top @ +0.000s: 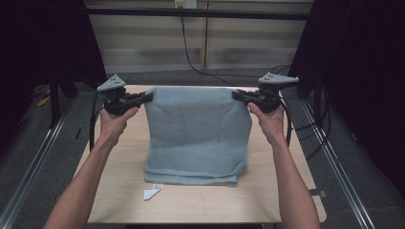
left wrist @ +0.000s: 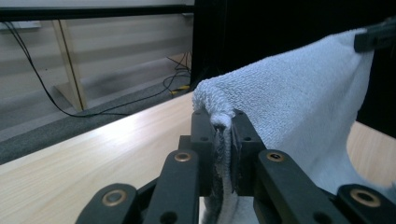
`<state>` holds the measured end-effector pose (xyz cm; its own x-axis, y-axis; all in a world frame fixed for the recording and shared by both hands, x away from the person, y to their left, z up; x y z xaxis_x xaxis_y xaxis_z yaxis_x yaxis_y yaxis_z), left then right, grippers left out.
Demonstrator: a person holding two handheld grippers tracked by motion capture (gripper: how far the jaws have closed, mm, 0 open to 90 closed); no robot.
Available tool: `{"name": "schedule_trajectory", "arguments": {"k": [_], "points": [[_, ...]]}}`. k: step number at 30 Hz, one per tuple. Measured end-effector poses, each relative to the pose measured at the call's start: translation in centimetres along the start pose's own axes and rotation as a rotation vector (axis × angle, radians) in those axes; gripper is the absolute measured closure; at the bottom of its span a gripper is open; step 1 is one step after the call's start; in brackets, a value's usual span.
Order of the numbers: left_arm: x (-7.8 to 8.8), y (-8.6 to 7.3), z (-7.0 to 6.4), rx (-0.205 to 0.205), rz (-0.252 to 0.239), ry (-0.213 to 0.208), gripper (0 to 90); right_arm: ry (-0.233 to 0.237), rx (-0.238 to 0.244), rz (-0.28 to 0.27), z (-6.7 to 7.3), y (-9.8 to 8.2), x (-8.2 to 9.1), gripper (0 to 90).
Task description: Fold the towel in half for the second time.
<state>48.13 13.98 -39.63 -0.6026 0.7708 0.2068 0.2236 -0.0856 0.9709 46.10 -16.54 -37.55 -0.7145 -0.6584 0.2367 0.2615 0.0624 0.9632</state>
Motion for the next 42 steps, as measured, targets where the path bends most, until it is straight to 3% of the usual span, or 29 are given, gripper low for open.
{"name": "schedule_trajectory", "arguments": {"k": [5,8,14,17,23,27,31,33,34,36,40,41,42], "points": [[0.9,-3.8,-1.5,-0.005,0.041,-0.039,82.6,0.030,0.014,0.044,0.9,-3.6,1.0,81.9],[1.5,-5.3,-2.6,-0.011,0.052,-0.065,82.5,0.048,0.012,0.061,1.6,-5.5,1.8,81.8],[2.7,-6.4,-4.3,-0.020,0.059,-0.095,82.4,0.076,-0.014,0.048,2.6,-7.5,3.2,81.8],[3.4,-6.6,-4.6,-0.005,0.051,-0.102,82.4,0.082,-0.013,0.048,3.1,-7.9,3.6,81.8],[4.5,-7.6,-5.0,0.007,0.055,-0.097,82.8,0.104,0.018,0.066,4.7,-8.9,4.6,81.6],[5.4,-9.3,-5.8,0.029,0.091,-0.095,83.4,0.113,0.029,0.101,6.0,-10.4,5.3,81.3],[6.9,-11.1,-7.5,0.029,0.117,-0.129,83.3,0.113,0.029,0.144,7.3,-12.6,6.5,81.0],[7.7,-12.4,-8.3,0.029,0.155,-0.139,82.7,0.125,0.016,0.160,8.2,-13.8,7.1,80.6],[8.1,-13.1,-8.7,0.037,0.173,-0.153,82.3,0.128,0.018,0.195,8.9,-15.4,7.7,80.4],[8.6,-14.5,-9.2,0.029,0.211,-0.157,81.9,0.137,0.010,0.213,9.2,-16.3,7.9,79.9],[9.5,-16.2,-10.0,0.079,0.241,-0.188,74.5,0.149,0.002,0.265,10.0,-18.4,8.7,73.6],[9.7,-16.2,-10.2,0.088,0.230,-0.194,61.9,0.166,-0.031,0.246,10.2,-18.4,9.3,68.1],[9.9,-15.9,-10.2,0.103,0.215,-0.194,55.4,0.161,-0.037,0.230,10.2,-18.2,9.6,64.6]]}}
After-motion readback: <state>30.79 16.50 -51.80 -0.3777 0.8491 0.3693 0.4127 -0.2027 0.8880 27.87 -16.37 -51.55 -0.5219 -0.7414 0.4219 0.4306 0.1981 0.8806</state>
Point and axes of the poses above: each handheld gripper's, and its own axes: x roughly backward along the jaws, y roughly out of its top, z roughly to its left, the point moved 10 cm from there along -x, roughly forward along the jaws, and after that the axes turned 7 degrees about -z, right-handed, at the moved point
